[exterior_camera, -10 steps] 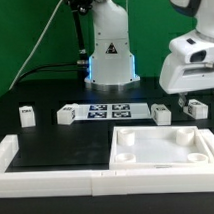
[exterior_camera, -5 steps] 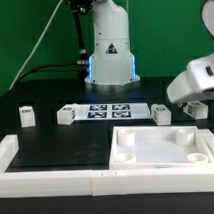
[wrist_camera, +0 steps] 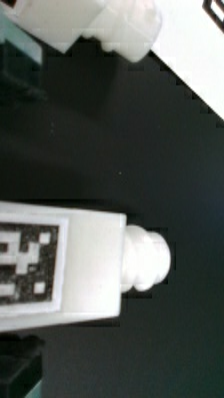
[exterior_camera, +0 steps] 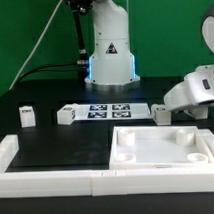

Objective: Assemble one leg

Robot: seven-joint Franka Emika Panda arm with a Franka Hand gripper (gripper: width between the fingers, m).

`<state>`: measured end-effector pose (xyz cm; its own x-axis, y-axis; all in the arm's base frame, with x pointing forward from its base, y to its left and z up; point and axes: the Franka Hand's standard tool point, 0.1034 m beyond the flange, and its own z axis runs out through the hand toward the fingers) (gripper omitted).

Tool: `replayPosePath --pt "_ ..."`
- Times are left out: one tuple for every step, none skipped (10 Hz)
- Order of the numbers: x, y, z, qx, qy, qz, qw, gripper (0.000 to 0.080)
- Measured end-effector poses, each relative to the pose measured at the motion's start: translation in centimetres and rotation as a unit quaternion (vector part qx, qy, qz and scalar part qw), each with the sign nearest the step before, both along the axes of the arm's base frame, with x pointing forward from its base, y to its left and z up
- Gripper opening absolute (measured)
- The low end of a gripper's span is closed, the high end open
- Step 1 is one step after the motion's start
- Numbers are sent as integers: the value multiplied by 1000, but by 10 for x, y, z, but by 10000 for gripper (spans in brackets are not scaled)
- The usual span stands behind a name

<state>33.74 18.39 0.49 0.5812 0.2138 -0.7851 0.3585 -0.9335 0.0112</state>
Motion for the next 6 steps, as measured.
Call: replayPosePath --pt "0 0 0 0 0 0 1000 649" --pt "0 0 0 0 0 0 1000 525" --pt "0 0 0 0 0 0 1000 374" --pt "0 0 0 0 0 0 1000 285" --pt "0 0 0 0 0 0 1000 285" --pt "0 0 0 0 0 0 1000 285"
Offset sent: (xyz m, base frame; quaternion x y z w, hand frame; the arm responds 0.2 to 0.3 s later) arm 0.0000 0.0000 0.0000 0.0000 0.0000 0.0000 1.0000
